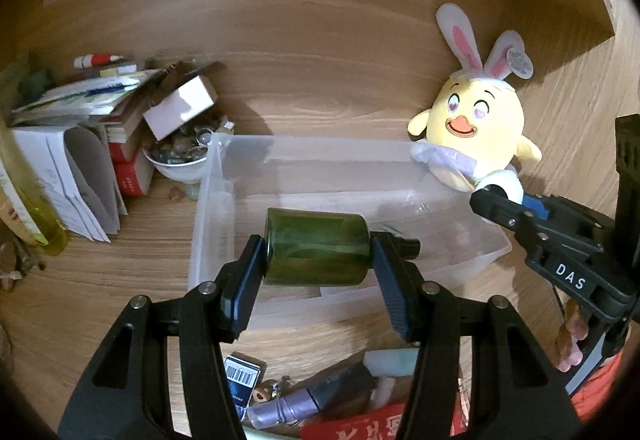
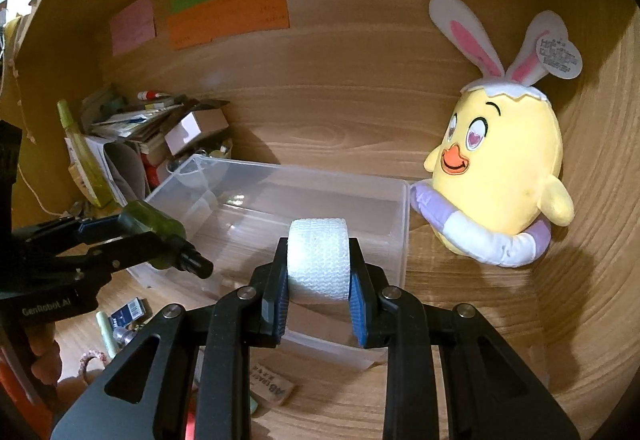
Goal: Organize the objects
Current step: 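Carry the green bottle and tape roll into the clear box and release both, then move both tools back toward the blue card box and eraser, then grasp the blue card box with the left tool while the right tool grasps the eraser, then carry the blue card box and eraser into the clear box, releasing the eraser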
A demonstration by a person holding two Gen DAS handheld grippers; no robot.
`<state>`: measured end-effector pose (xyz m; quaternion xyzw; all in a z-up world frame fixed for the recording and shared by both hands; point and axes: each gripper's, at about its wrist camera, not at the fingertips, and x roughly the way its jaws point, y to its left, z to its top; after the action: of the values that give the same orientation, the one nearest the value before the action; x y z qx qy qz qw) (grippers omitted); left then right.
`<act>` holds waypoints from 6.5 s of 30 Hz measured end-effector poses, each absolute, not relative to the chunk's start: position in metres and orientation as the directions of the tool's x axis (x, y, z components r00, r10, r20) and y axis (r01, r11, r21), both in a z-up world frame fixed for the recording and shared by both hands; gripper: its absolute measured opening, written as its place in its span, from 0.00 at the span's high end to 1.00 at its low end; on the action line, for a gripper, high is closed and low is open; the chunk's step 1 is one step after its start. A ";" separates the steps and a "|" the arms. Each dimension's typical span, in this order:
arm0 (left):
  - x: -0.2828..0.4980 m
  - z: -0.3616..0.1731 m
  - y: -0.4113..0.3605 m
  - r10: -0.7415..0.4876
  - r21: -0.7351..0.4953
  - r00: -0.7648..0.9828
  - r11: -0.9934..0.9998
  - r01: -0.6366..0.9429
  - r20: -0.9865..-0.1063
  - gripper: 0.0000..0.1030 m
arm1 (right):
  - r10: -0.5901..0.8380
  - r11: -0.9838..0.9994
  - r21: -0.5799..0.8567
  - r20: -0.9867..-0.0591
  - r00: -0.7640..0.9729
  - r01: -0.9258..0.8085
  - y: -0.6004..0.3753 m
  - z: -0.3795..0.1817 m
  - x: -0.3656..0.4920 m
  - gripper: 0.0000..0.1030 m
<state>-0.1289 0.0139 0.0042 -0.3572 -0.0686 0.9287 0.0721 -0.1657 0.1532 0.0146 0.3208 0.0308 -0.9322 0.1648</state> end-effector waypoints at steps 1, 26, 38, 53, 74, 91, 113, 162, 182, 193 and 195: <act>-0.130 0.003 0.013 0.188 -0.187 -0.731 -0.979 -0.085 -0.656 0.47 | -0.288 -0.943 0.048 -0.612 -0.736 0.329 0.152 0.013 -0.167 0.78; -0.147 -0.017 0.008 0.159 -0.168 -0.697 -0.984 -0.057 -0.699 0.45 | -0.268 -0.933 0.016 -0.694 -0.668 0.359 0.129 -0.019 -0.189 0.78; -0.131 -0.002 0.011 0.119 -0.125 -0.737 -0.991 -0.047 -0.666 0.27 | -0.259 -0.932 -0.017 -0.665 -0.701 0.361 0.127 -0.009 -0.180 0.52; -0.099 0.002 0.013 0.045 -0.050 -0.750 -0.999 -0.016 -0.660 0.24 | -0.279 -0.931 -0.007 -0.630 -0.725 0.364 0.131 0.005 -0.151 0.45; -0.041 0.002 -0.033 0.038 -0.087 -0.732 -0.996 0.029 -0.680 0.14 | -0.296 -0.917 -0.011 -0.652 -0.698 0.399 0.131 -0.011 -0.093 0.30; -0.047 -0.047 -0.020 0.083 -0.083 -0.640 -0.996 -0.031 -0.764 0.19 | -0.242 -0.943 0.037 -0.760 -0.604 0.331 0.147 -0.060 -0.104 0.30; -0.077 -0.068 -0.052 0.091 -0.118 -0.557 -0.993 0.013 -0.826 0.46 | -0.259 -0.943 0.082 -0.790 -0.555 0.323 0.130 -0.072 -0.129 0.36; -0.050 -0.006 -0.039 0.087 -0.127 -0.729 -0.992 -0.001 -0.679 0.74 | -0.286 -0.940 0.067 -0.692 -0.663 0.335 0.141 -0.022 -0.089 0.59; -0.088 0.022 -0.012 0.138 -0.146 -0.773 -0.988 -0.059 -0.619 0.74 | -0.330 -0.934 0.099 -0.613 -0.718 0.344 0.133 0.012 -0.119 0.59; -0.117 0.011 -0.010 0.127 -0.138 -0.742 -0.989 -0.047 -0.658 0.74 | -0.293 -0.946 0.076 -0.621 -0.727 0.316 0.138 0.012 -0.150 0.59; -0.121 0.007 -0.011 0.120 -0.132 -0.737 -0.990 -0.042 -0.665 0.74 | -0.288 -0.947 0.074 -0.626 -0.725 0.312 0.139 0.010 -0.155 0.59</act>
<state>-0.1210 -0.0106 0.0073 -0.3598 -0.0541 0.9304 0.0437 -0.1552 0.1391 0.0102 0.3336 0.0182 -0.9286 0.1616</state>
